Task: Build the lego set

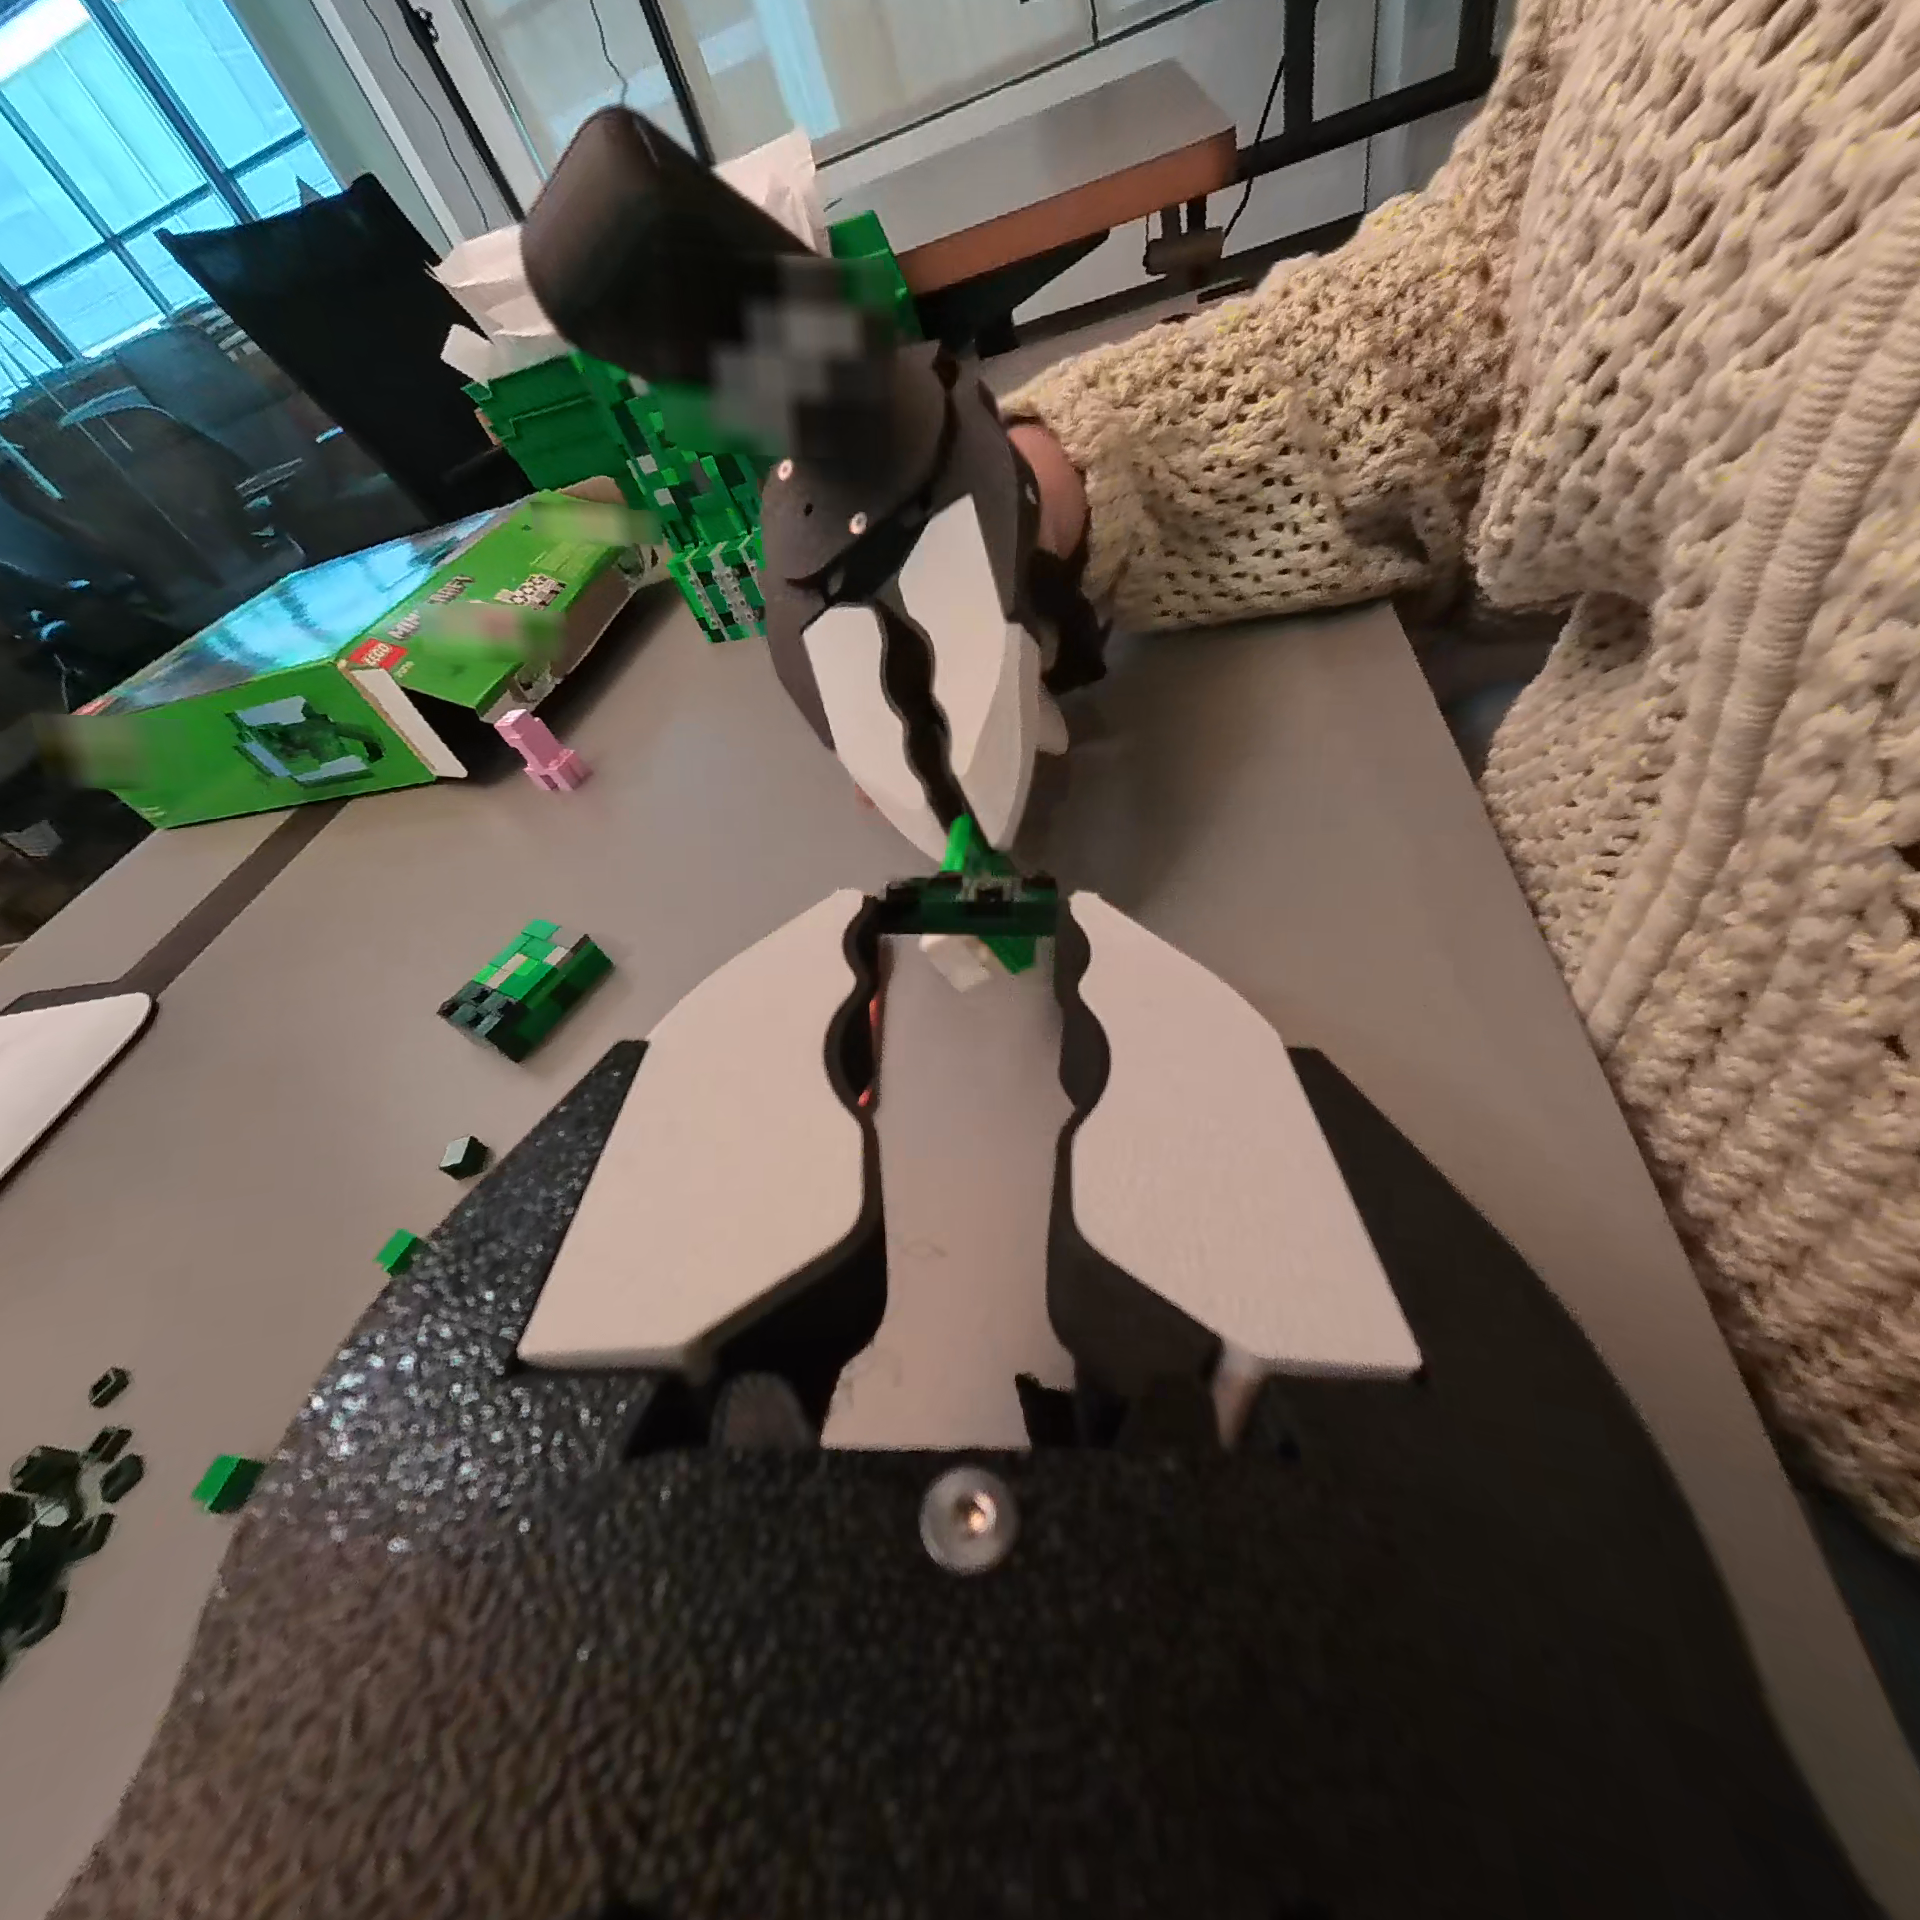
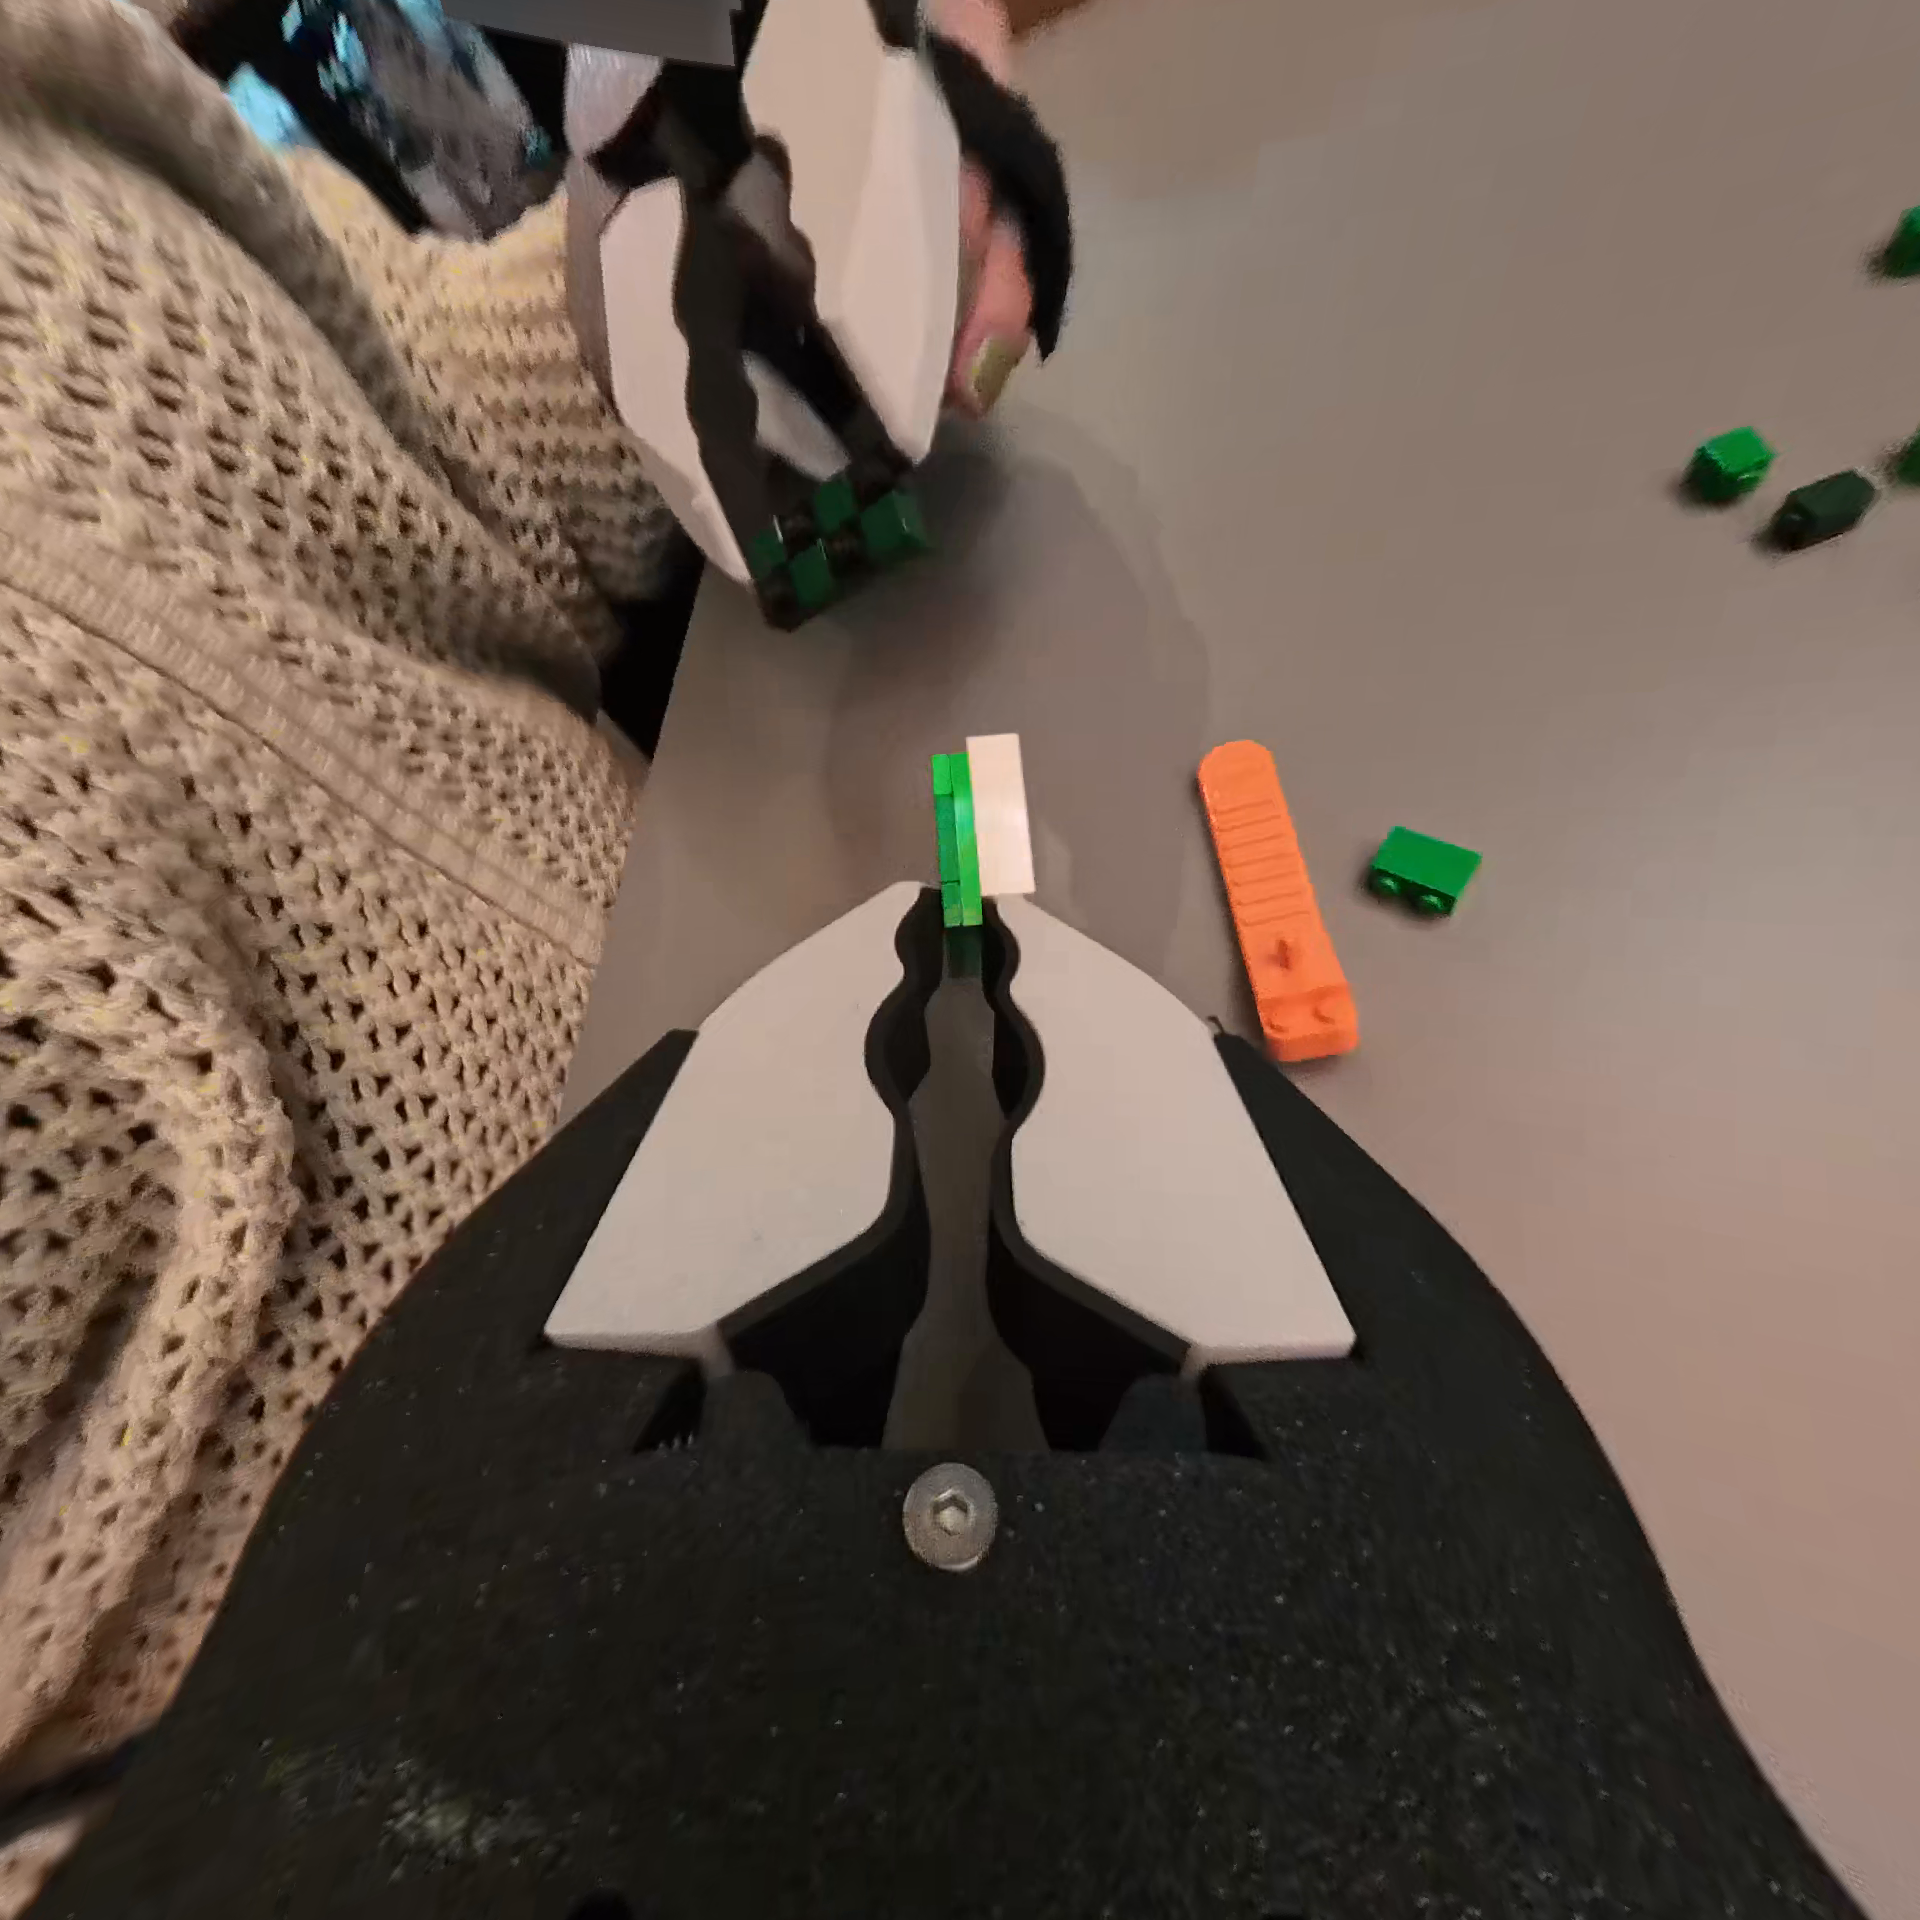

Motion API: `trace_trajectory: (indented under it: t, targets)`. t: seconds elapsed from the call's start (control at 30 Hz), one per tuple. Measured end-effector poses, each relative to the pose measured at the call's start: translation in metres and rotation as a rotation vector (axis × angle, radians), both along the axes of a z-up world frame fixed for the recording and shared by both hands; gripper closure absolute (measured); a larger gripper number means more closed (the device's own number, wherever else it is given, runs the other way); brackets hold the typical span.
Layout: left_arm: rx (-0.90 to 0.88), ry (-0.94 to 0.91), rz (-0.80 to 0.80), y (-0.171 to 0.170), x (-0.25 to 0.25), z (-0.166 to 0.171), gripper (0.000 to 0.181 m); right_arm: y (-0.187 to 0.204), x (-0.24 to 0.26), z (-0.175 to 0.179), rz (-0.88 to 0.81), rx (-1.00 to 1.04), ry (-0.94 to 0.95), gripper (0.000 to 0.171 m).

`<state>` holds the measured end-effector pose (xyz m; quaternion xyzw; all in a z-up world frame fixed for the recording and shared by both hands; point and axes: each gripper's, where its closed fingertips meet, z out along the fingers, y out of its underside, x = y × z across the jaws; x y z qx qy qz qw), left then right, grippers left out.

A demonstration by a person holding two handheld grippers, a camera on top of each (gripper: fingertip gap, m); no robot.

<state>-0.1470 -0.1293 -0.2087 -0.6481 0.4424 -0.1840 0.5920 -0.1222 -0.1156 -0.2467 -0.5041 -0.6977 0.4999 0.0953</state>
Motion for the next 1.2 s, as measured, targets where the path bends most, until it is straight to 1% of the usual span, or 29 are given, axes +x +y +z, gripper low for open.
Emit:
trace_trajectory:
  t: [0.07, 0.13, 0.23, 0.3, 0.4, 0.5, 0.57, 0.73, 0.9, 0.93, 1.0, 1.1, 1.13, 1.2]
  targets:
    - [0.003, 0.001, -0.002, 0.001, 0.000, -0.001, 0.148, 0.004, 0.001, 0.006, -0.056, 0.009, 0.054, 0.165]
    - [0.004, -0.011, -0.007, 0.001, 0.001, 0.000, 0.149, 0.009, 0.001, 0.010, -0.104, 0.078, 0.129, 0.165]
    - [0.008, -0.007, -0.012, 0.003, 0.003, -0.001, 0.148, 0.015, 0.001, 0.016, -0.158, 0.305, 0.313, 0.165]
    - [0.002, 0.006, -0.013, 0.004, 0.004, -0.004, 0.148, 0.016, 0.003, 0.012, -0.140, 0.517, 0.378, 0.165]
    - [0.000, 0.014, -0.019, 0.006, 0.005, -0.007, 0.148, 0.015, 0.008, -0.004, -0.049, 0.801, 0.395, 0.164]
    - [-0.003, 0.018, -0.020, 0.008, 0.007, -0.008, 0.148, 0.015, 0.009, -0.011, -0.001, 0.965, 0.419, 0.164]
    - [-0.013, 0.019, -0.012, 0.009, 0.008, -0.009, 0.148, 0.016, 0.007, -0.007, -0.016, 0.995, 0.454, 0.164]
    - [0.004, 0.047, 0.012, 0.011, 0.006, -0.010, 0.148, 0.017, 0.007, -0.003, -0.037, 0.954, 0.465, 0.164]
    - [0.011, 0.055, 0.022, 0.012, 0.006, -0.009, 0.148, 0.019, 0.008, -0.004, -0.042, 0.929, 0.440, 0.164]
    - [0.013, 0.053, 0.025, 0.013, 0.005, -0.009, 0.148, 0.018, 0.009, -0.004, -0.043, 0.898, 0.434, 0.164]
    - [0.020, 0.050, 0.029, 0.013, 0.005, -0.008, 0.148, 0.014, 0.009, -0.001, -0.056, 0.785, 0.405, 0.164]
    - [0.022, 0.036, 0.019, 0.011, 0.007, -0.006, 0.148, 0.010, 0.010, 0.015, -0.104, 0.575, 0.411, 0.165]
    - [0.019, 0.032, 0.013, 0.010, 0.008, -0.006, 0.148, 0.008, 0.011, 0.017, -0.099, 0.493, 0.388, 0.165]
    - [0.010, 0.030, -0.011, 0.007, 0.011, -0.007, 0.148, 0.002, 0.016, 0.015, -0.056, 0.301, 0.283, 0.165]
